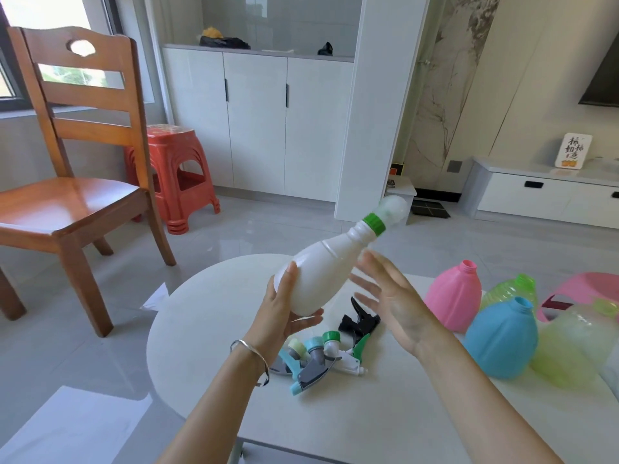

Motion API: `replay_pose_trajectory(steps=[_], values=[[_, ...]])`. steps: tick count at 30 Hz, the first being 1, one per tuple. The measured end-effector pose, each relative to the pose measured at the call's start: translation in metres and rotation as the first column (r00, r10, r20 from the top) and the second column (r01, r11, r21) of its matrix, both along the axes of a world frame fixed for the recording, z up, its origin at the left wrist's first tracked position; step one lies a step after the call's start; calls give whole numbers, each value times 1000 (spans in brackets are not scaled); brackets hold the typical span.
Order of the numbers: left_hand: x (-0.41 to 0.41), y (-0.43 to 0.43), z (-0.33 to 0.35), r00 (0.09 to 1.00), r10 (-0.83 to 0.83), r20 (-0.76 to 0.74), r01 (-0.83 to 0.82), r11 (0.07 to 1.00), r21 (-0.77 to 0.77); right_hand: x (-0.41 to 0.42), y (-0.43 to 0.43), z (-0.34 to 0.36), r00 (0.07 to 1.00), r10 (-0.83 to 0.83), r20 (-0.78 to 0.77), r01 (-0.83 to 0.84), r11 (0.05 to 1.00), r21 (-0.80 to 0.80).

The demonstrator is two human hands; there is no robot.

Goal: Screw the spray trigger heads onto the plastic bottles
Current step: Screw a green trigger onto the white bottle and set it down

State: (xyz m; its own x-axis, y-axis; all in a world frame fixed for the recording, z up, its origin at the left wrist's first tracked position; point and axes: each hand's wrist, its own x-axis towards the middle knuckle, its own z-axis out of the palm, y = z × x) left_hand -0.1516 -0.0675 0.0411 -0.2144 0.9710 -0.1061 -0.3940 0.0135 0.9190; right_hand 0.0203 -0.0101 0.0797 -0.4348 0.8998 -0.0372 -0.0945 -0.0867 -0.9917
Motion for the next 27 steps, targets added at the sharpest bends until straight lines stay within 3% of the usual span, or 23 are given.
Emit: replay_pose_trajectory(steps=[6, 10, 14, 17, 21, 27], values=[[-32, 6, -6, 998, 59, 17, -59, 998, 4, -67, 8, -4, 989, 116, 90, -118, 993, 19], [-67, 4, -7, 978, 135, -160, -139, 990, -11, -111, 19, -12, 989, 133, 69, -136, 989, 56], [-114, 1, -14, 900, 250, -358, -268, 963, -1, -152, 36, -21, 984, 116, 137, -137, 978, 159], [-151, -4, -31, 731, 369, -575, -417, 907, 53, -181, 54, -27, 968, 128, 218, -181, 953, 242], [-183, -13, -55, 458, 295, -838, -439, 895, 75, -218, 72, -38, 935, 113, 337, -227, 919, 323], [-200, -15, -64, 310, 184, -933, -429, 903, 36, -255, 76, -60, 881, 85, 466, -281, 886, 369]])
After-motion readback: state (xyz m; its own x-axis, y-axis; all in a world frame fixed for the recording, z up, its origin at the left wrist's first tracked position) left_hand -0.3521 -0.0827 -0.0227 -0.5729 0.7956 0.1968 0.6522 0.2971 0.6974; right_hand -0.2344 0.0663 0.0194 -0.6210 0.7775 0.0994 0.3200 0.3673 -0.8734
